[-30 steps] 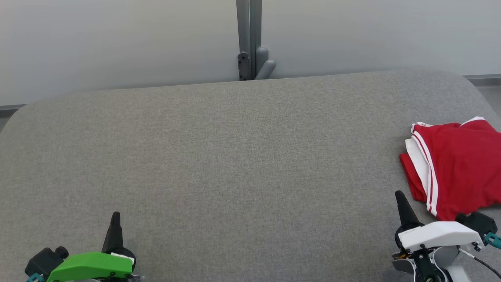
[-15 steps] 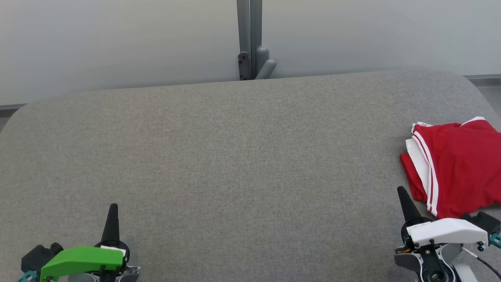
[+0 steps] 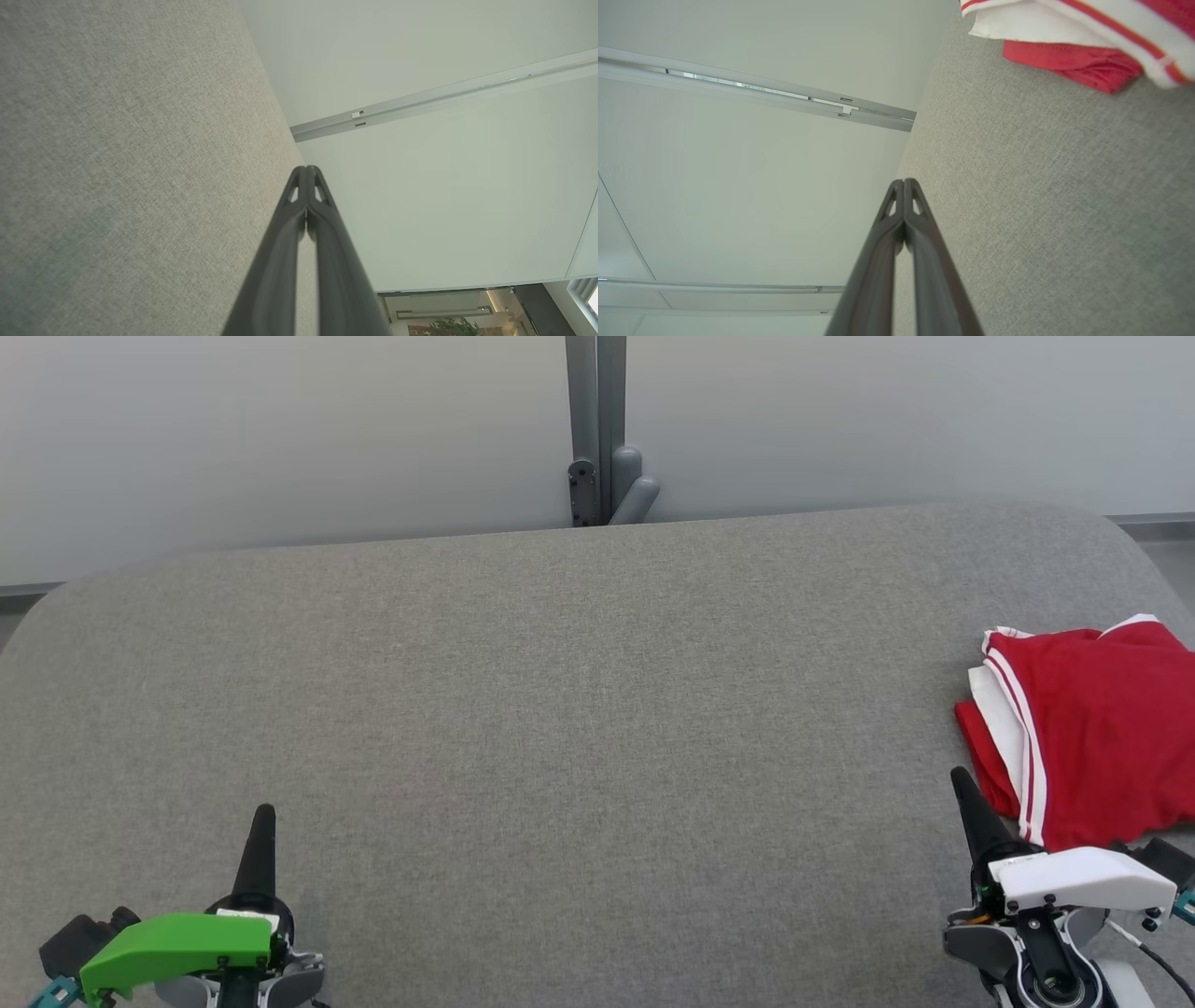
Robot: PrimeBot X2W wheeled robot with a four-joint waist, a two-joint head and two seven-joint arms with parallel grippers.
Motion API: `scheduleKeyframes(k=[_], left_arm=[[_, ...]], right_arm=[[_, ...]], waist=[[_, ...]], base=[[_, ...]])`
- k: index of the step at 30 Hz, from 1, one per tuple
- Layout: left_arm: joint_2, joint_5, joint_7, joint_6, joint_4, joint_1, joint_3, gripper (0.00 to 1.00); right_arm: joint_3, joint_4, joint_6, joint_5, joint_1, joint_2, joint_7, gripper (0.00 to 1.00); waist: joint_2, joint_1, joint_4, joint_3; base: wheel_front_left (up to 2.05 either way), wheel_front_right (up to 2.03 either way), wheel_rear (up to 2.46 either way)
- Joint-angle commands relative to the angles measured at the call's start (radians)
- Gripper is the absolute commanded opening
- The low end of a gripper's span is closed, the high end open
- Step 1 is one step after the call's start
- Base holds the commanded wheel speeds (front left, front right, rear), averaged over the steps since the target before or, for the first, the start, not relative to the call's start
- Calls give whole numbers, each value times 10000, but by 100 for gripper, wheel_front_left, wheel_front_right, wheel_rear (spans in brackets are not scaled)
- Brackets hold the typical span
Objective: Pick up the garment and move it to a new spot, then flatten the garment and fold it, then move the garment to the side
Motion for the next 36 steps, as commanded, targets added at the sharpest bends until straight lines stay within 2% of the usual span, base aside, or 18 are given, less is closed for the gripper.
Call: scheduleKeyframes(k=[1,36], left_arm=[[62,-281,70,-64,-134,-204,49,0],[78,-2878,764,-193,-460,-456,331,0]], right_arm=[[-56,-134,3,276,-173,-59,85,0],[-309,-530,0,2972,-259,-75,780,0]], waist=[[0,0,2,1],[0,0,30,20]], base=[[0,0,0],[0,0,0]])
